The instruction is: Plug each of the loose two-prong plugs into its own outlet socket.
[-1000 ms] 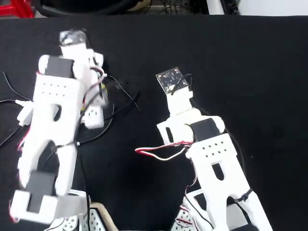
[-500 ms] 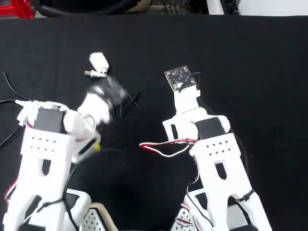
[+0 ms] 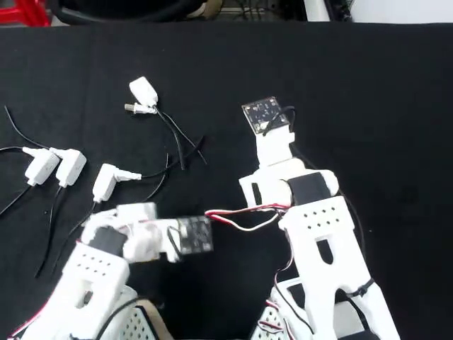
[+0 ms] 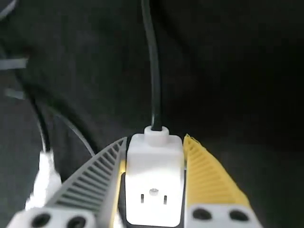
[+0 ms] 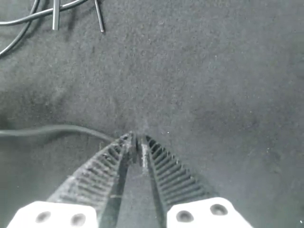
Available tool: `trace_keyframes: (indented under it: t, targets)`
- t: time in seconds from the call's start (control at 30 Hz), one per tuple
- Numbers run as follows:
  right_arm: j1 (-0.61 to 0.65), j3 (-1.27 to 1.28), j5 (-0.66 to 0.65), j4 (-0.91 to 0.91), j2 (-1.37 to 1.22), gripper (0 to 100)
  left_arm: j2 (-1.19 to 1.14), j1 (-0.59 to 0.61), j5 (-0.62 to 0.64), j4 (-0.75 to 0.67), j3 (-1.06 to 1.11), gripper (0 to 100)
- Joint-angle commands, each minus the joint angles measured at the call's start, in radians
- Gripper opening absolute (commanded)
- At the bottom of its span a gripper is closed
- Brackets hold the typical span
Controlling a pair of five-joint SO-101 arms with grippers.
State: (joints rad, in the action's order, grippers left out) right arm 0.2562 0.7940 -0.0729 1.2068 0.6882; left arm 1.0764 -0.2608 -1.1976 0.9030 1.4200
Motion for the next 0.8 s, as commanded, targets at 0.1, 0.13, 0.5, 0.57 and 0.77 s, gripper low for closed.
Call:
trace_keyframes:
  t: [0.1,0.13,0.5,0.57,0.77]
  targets:
    - [-0.014,-0.025,-0.009,-0.008,-0.004,1.3,0.069,-0.016,0.193,-0.109,-0.024,25]
    - [-0.014,-0.025,-0.009,-0.008,-0.004,1.3,0.078,-0.008,0.193,-0.098,-0.035,29]
    - [-0.014,-0.024,-0.011,-0.008,-0.004,1.3,0.281,0.093,0.199,0.121,-0.147,45]
    - [-0.012,-0.024,-0.011,-0.008,-0.004,1.3,0.324,0.147,0.203,0.020,-0.088,43]
    - [-0.012,-0.024,-0.009,-0.008,-0.004,1.3,0.351,0.252,0.221,-0.325,0.148,36]
